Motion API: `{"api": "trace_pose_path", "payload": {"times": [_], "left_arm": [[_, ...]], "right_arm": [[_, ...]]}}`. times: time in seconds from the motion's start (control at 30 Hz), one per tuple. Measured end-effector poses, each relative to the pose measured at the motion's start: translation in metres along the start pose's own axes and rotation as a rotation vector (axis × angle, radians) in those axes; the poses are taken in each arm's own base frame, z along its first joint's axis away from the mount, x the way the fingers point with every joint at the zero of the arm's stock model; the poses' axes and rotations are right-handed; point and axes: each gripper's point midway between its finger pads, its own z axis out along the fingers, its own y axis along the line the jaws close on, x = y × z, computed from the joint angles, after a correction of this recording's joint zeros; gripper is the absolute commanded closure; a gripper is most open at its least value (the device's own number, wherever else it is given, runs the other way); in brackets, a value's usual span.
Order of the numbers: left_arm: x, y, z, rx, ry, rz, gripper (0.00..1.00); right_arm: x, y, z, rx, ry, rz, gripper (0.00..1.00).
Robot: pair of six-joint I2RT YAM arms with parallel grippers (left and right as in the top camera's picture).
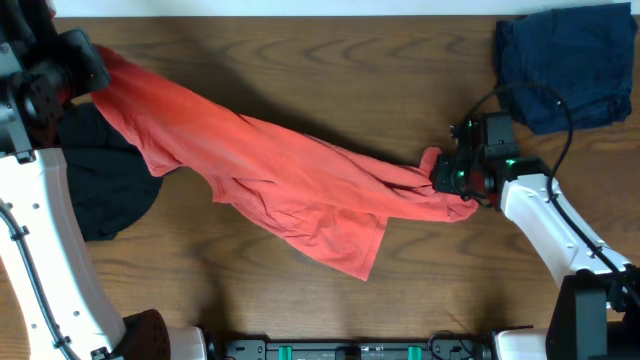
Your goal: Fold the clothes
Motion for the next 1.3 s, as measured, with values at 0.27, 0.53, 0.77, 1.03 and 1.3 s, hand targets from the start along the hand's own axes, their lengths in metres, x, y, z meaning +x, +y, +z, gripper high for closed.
{"api": "trace_pose_path", "payload": {"times": [0.27, 0.53, 0.77, 1.03, 1.3], "left_arm": [[0.0, 0.0, 0.0, 0.0, 0.0, 0.0, 0.94], [0.0, -0.001, 0.0, 0.003, 0.0, 0.0, 0.94], [0.0, -0.001, 0.0, 0.005, 0.0, 0.0, 0.94], [0.0, -0.001, 0.0, 0.005, 0.001, 0.0, 0.94], [0.0, -0.001, 0.0, 0.005, 0.001, 0.0, 0.94]], "right_arm": [[0.0, 0.009, 0.0, -0.049, 0.006, -0.002, 0.71], [0.016, 0.016, -0.007, -0.084, 0.094, 0.011, 0.46], [0.005, 0.022, -0.026, -0.071, 0.108, -0.011, 0.48], [0.025, 0.033, -0.02, -0.035, 0.157, -0.004, 0.57], [0.046, 0.02, -0.018, 0.128, 0.189, 0.086, 0.5]]}}
